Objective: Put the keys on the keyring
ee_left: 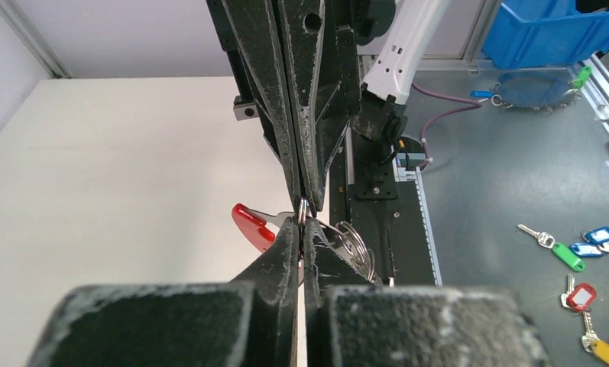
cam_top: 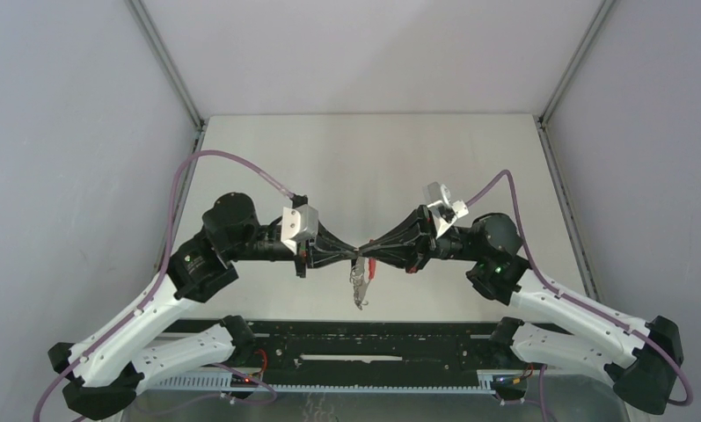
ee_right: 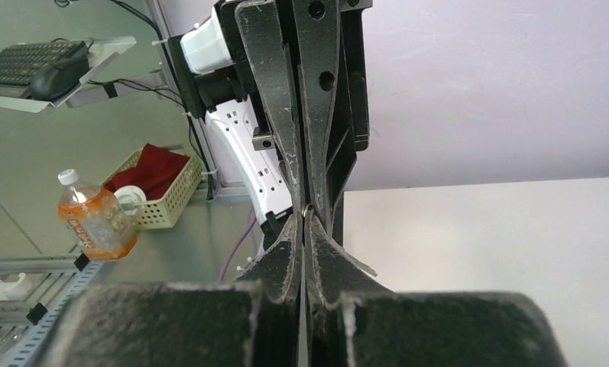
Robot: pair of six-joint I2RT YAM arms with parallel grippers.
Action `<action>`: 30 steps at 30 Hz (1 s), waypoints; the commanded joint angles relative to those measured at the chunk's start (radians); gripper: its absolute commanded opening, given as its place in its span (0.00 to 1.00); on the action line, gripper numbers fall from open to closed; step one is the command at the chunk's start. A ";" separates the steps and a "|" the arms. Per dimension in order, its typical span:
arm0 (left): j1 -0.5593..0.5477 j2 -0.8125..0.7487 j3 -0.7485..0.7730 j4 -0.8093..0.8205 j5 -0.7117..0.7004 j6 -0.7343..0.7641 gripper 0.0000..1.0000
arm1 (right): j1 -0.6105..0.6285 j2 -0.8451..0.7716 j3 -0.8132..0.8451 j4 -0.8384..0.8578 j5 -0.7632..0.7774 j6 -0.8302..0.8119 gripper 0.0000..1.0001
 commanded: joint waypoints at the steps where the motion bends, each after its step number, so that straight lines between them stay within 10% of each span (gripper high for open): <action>1: 0.005 -0.015 0.036 -0.023 -0.035 0.043 0.00 | 0.000 -0.034 0.102 -0.197 -0.023 -0.096 0.10; 9: 0.005 0.002 0.074 -0.152 -0.042 0.141 0.00 | -0.054 0.033 0.401 -0.845 -0.141 -0.361 0.47; 16: 0.004 0.021 0.102 -0.188 -0.042 0.160 0.00 | 0.000 0.182 0.664 -1.245 -0.061 -0.557 0.45; 30: 0.005 0.025 0.109 -0.205 -0.040 0.180 0.00 | 0.100 0.369 0.930 -1.520 0.068 -0.704 0.33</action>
